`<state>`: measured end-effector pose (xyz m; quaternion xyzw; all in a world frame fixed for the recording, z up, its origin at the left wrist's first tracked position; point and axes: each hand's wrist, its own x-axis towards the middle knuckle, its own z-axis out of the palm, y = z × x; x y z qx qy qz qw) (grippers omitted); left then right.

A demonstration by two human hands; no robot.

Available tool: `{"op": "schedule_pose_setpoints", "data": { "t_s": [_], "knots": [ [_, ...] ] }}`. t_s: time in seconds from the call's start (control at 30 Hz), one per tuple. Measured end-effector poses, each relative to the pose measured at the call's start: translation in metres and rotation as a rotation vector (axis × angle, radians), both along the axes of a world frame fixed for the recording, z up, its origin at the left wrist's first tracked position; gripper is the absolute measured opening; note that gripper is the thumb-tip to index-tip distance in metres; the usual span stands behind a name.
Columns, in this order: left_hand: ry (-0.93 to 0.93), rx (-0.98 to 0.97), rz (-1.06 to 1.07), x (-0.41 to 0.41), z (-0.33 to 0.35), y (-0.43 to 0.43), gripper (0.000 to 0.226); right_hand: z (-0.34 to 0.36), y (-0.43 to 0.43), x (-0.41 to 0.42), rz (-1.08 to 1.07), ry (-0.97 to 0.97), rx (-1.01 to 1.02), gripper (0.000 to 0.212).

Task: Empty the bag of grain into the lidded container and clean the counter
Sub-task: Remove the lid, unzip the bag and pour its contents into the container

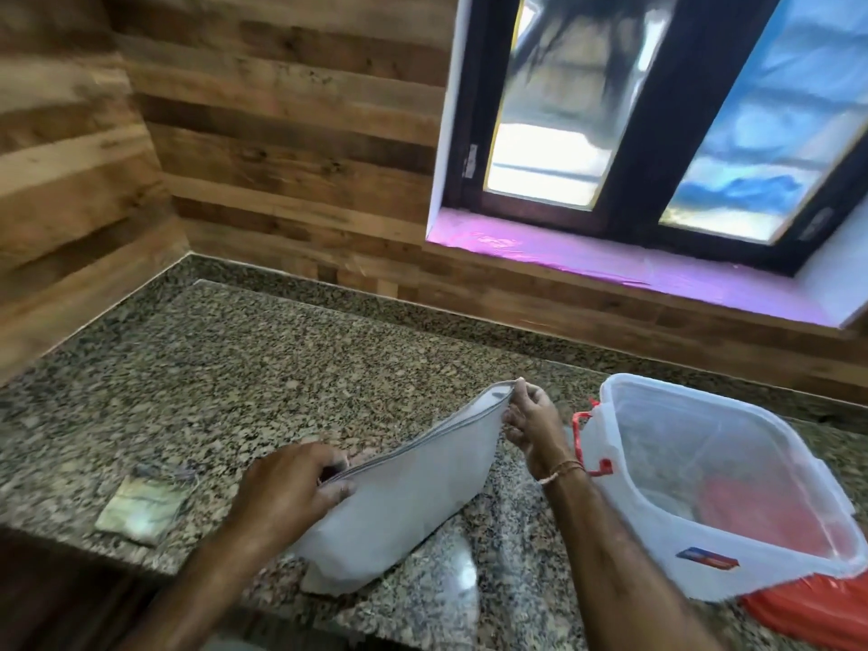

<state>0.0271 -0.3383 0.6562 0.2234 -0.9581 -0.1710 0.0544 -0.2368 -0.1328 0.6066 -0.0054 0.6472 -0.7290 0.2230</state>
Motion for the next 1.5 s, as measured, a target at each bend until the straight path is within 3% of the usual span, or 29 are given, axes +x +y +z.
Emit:
{"op": "schedule_pose_setpoints", "data": {
  "t_s": [0.13, 0.3, 0.37, 0.47, 0.57, 0.67, 0.8, 0.87, 1.03, 1.17, 1.23, 1.33, 1.43, 1.5],
  "knots": [
    [0.092, 0.270, 0.154, 0.035, -0.011, -0.002, 0.012, -0.015, 0.011, 0.003, 0.156, 0.030, -0.073, 0.038],
    [0.284, 0.469, 0.333, 0.054, -0.045, 0.013, 0.033, -0.014, 0.018, -0.001, 0.213, 0.030, -0.111, 0.040],
    [0.353, 0.590, 0.438, 0.056, -0.054, 0.023, 0.033, -0.020, 0.021, -0.007, 0.194, 0.056, -0.093, 0.030],
    [0.461, 0.675, 0.557, 0.060, -0.068, 0.034, 0.059, -0.034, 0.020, -0.015, 0.180, 0.098, -0.032, 0.015],
    [0.549, 0.709, 0.620, 0.057, -0.072, 0.050, 0.049, -0.043, 0.017, -0.016, 0.177, 0.089, -0.019, 0.019],
    [0.587, 0.738, 0.680, 0.050, -0.077, 0.065, 0.010, -0.052, 0.019, -0.015, 0.253, 0.079, -0.013, 0.016],
    [0.646, 0.676, 0.733, 0.039, -0.076, 0.079, 0.033, -0.066, 0.019, -0.013, 0.278, 0.036, -0.003, 0.005],
    [0.656, 0.644, 0.764, 0.036, -0.075, 0.077, 0.042, -0.068, 0.017, -0.014, 0.238, 0.052, 0.003, 0.011],
    [0.664, 0.581, 0.823, 0.037, -0.073, 0.048, 0.040, -0.061, 0.016, -0.020, 0.225, 0.123, 0.033, 0.013],
    [0.699, 0.568, 0.801, 0.026, -0.065, 0.026, 0.006, -0.062, 0.021, -0.006, 0.207, 0.067, 0.028, 0.019],
    [0.686, 0.615, 0.762, 0.028, -0.072, 0.020, 0.008, -0.064, 0.026, -0.001, 0.192, 0.013, 0.013, 0.019],
    [0.658, 0.647, 0.736, 0.035, -0.082, 0.028, 0.038, -0.064, 0.034, -0.001, 0.225, -0.023, 0.010, 0.015],
    [0.681, 0.671, 0.792, 0.033, -0.082, 0.034, 0.024, -0.065, 0.039, 0.001, 0.250, 0.001, 0.026, 0.020],
    [0.657, 0.683, 0.884, 0.028, -0.082, 0.031, 0.034, -0.068, 0.039, 0.003, 0.211, 0.019, 0.059, 0.021]
  ]
}}
